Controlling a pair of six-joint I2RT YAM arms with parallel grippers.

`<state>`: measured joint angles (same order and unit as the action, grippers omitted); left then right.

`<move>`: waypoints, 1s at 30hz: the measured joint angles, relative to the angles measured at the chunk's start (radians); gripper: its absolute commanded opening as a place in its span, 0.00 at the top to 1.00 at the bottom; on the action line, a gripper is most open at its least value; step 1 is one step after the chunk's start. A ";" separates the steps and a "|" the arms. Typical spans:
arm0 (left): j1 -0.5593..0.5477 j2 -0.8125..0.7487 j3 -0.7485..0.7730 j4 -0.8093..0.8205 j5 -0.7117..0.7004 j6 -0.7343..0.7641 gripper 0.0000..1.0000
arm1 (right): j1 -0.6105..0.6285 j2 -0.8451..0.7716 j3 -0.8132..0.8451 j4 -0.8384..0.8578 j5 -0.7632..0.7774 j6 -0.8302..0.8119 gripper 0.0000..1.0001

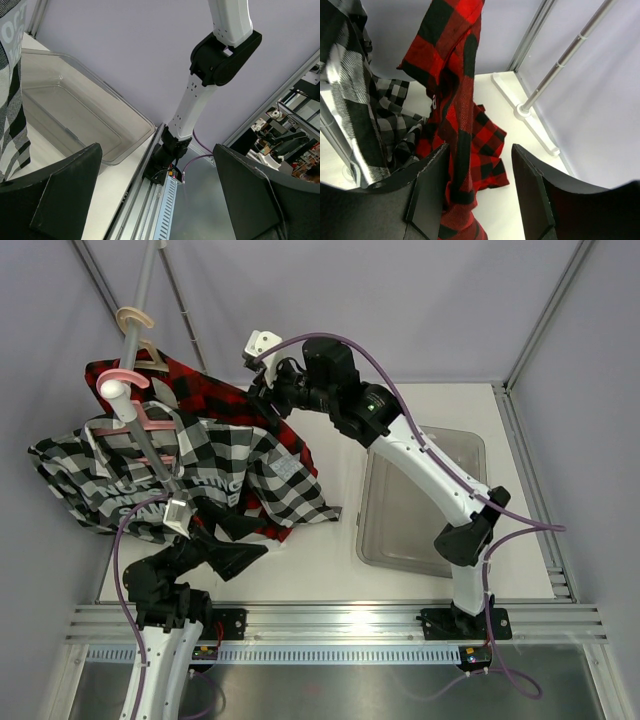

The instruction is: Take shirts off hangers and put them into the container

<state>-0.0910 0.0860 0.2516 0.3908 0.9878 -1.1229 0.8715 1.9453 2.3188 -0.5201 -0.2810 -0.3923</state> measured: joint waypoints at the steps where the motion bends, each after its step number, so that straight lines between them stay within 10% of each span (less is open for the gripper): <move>1: 0.000 0.000 0.000 0.000 0.001 0.000 0.01 | 0.000 0.006 -0.001 0.000 -0.002 0.001 0.39; 5: -0.002 0.000 -0.010 0.004 0.001 0.000 0.01 | 0.000 0.011 -0.008 -0.001 -0.019 0.004 0.43; 9: -0.002 0.000 -0.016 0.001 0.004 0.000 0.01 | 0.000 0.014 -0.008 0.005 -0.027 0.002 1.00; 30: -0.011 0.023 -0.033 0.019 0.019 0.015 0.01 | -0.001 0.055 -0.026 0.130 -0.117 -0.059 1.00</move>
<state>-0.1024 0.1085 0.2188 0.4099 1.0065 -1.1076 0.8707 2.0003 2.2929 -0.3901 -0.3981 -0.4511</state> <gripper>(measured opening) 0.985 0.079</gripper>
